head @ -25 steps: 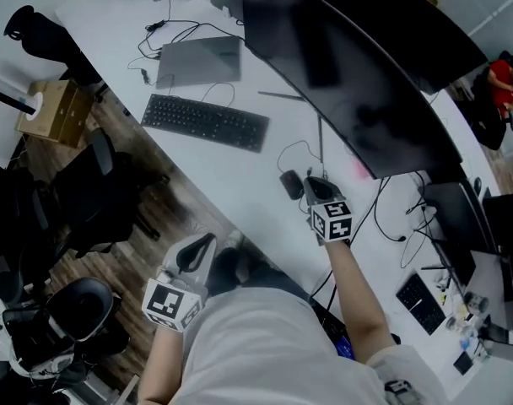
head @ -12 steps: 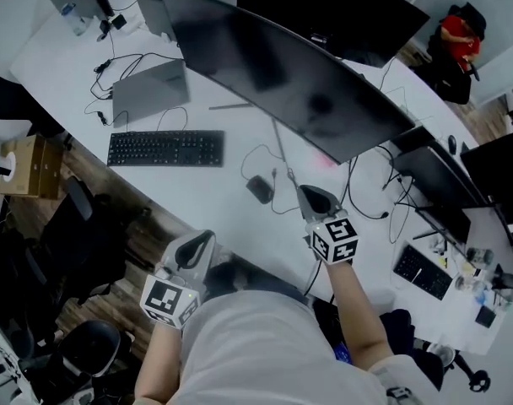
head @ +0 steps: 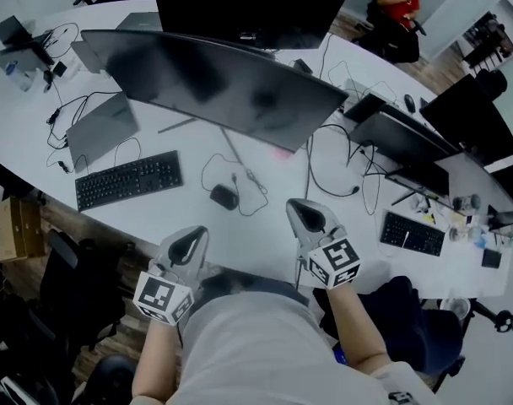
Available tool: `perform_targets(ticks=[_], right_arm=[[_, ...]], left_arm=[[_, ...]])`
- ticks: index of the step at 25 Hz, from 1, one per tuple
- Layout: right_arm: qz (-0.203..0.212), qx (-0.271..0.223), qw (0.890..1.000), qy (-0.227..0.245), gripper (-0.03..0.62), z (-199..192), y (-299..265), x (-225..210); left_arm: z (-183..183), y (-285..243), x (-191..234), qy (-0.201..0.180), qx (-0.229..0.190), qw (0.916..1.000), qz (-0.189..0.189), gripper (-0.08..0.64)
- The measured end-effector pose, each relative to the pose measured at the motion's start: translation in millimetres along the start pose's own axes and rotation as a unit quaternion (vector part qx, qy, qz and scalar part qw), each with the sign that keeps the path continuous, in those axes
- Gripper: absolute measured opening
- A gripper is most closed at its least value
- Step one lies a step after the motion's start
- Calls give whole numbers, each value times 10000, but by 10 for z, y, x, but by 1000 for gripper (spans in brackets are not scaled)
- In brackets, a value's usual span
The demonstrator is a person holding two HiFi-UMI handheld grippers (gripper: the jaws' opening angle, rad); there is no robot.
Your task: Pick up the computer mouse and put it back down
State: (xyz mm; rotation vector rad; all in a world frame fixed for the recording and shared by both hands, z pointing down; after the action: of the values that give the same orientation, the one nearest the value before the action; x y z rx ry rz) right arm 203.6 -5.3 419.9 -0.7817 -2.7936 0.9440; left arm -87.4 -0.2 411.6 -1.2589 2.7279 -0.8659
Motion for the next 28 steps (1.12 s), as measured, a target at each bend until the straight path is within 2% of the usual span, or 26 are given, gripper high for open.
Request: perform_targets(ticks=[11, 18, 28], right_arm=[[-594, -319, 9974, -256, 4, -60, 681, 102], [-800, -465, 9950, -378, 5, -104, 864, 183], [-899, -554, 9935, -426, 4, -135, 892, 194]], left_arm=[[226, -314, -101, -413, -88, 9968, -680, 17], [357, -348, -173, -544, -152, 9944, -894, 17], [398, -291, -216, -604, -229, 9932, -973, 17]])
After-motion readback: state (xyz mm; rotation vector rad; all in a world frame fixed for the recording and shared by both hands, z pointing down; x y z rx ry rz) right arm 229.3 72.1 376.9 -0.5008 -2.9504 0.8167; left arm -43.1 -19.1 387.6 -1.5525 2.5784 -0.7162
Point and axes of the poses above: the fingertips, and each gripper's own axes: y backward along the fingers, x to its left, z out of its top, the point moved 9 cm from there along y, backward along the fingers, and after that the axes turned 15 degrees about x, right-handed, at the moved point
